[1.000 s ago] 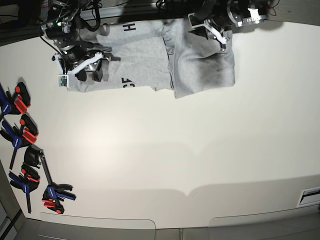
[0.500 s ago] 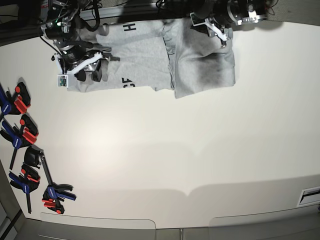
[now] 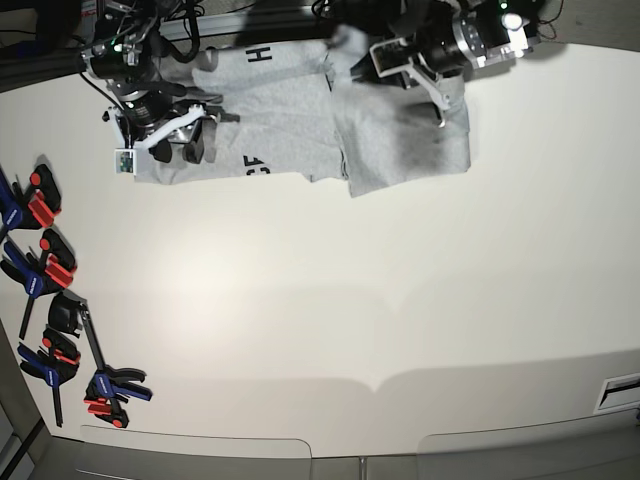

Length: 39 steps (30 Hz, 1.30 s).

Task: Fold the T-shirt properly
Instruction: 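Release the side fold and reposition the left gripper on the shirt, then grasp the folded shirt with both grippers and lift it together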

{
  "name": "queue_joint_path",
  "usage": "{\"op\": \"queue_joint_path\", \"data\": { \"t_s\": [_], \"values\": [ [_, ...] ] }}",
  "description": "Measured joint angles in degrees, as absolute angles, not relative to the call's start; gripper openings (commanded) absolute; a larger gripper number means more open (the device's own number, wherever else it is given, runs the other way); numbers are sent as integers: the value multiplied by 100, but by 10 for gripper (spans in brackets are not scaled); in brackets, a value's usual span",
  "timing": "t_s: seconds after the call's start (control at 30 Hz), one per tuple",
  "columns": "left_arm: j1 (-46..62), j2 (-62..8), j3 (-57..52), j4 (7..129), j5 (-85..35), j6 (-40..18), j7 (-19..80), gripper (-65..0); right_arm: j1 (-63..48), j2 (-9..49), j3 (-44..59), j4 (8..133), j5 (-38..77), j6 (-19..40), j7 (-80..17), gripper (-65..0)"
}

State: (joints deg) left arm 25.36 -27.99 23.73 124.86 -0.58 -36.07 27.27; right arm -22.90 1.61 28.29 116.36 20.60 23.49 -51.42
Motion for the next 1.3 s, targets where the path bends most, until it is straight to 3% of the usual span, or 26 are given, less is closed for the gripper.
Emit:
{"op": "queue_joint_path", "data": {
  "t_s": [0.27,0.53,0.57,0.63,0.67,1.03,1.13,1.2,1.3],
  "values": [
    [2366,-2010,2368,12407,-62,-3612,2932,-650,-2287,161,2829,11636,2060,2349,-5142,-364],
    [2414,-1970,2368,12405,169,-3179,3323,-650,-2285,158,2827,11636,2060,2349,-5142,-364],
    [2462,-1970,2368,12385,67,-3186,3306,-636,-2287,158,2827,11636,2060,2349,-5142,-364],
    [2576,-1970,2368,12307,-187,-3194,3306,-462,-2287,156,2827,11636,2058,2349,-5144,-364],
    [2635,-1970,2368,12265,-344,-3192,3328,-430,-2287,158,2827,11636,2060,2349,-5144,-364],
    [2799,-1999,2368,12239,-392,-3192,3361,-420,-2285,158,2864,11636,1758,2349,-5085,-364],
    [2714,-2003,2368,12453,-327,-3065,3450,-375,-2294,272,3168,11636,1647,2329,-5041,-364],
    [2714,-1999,2368,12617,-322,-2563,3439,-327,-2294,458,3450,11636,1649,2329,-5043,-358],
    [2714,-1997,2366,12652,-180,-2397,3437,-290,-2300,801,3905,11559,2126,2292,-5057,-281]
  ]
}}
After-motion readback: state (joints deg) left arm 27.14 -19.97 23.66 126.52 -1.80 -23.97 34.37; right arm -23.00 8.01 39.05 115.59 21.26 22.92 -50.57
